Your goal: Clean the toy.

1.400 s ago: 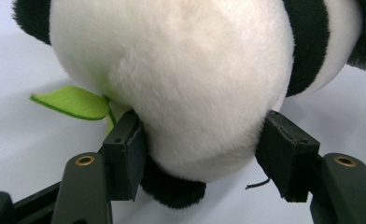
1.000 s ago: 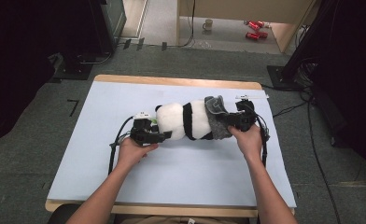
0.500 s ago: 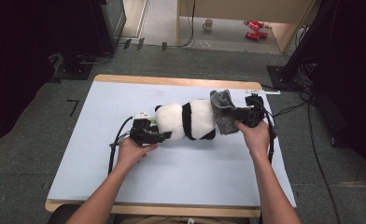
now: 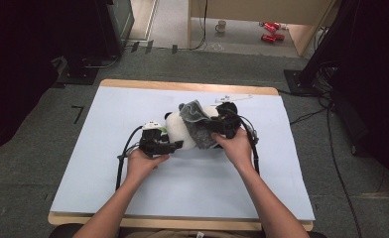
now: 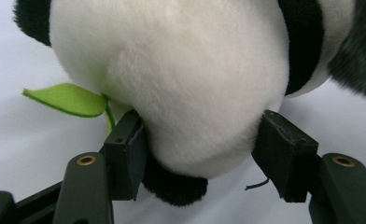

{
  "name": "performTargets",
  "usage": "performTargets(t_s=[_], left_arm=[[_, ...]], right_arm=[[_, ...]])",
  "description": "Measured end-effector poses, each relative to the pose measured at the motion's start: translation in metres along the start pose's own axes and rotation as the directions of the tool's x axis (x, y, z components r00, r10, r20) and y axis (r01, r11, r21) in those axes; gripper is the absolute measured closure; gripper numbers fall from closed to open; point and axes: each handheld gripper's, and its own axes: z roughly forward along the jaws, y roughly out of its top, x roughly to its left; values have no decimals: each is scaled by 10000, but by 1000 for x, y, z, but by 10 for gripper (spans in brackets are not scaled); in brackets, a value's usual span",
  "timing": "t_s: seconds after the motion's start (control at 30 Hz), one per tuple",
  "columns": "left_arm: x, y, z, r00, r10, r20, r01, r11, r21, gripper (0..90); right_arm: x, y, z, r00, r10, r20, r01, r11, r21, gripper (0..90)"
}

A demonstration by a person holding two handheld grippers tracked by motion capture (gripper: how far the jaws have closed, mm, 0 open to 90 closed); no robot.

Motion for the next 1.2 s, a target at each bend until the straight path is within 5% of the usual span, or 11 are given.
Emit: performTargets(t_s=[0.27, 0.33, 0.43, 0.73, 1.2], left_arm=[[-10, -4, 1, 9998, 128, -149, -127, 9999, 108, 388], [-11, -5, 2, 9996, 112, -259, -107, 9997, 202, 392], [-9, -6, 3, 9995, 221, -232, -216, 9996, 201, 396], [-6, -3, 4, 9996, 56, -277, -49, 9996, 273, 400], [0, 5, 6, 10000, -62, -38, 63, 9994, 337, 399]], right_arm=[[21, -5, 36, 9970, -443, -637, 489, 9962, 716, 781], [25, -10, 47, 9957, -894, -258, 918, 9895, 1119, 779], [20, -14, 50, 9946, -986, -320, 1017, 9882, 1144, 783], [-7, -11, 23, 9974, -517, 502, 465, 9939, 1004, 784], [-42, -15, -26, 9931, 642, 980, -660, 9977, 152, 786]])
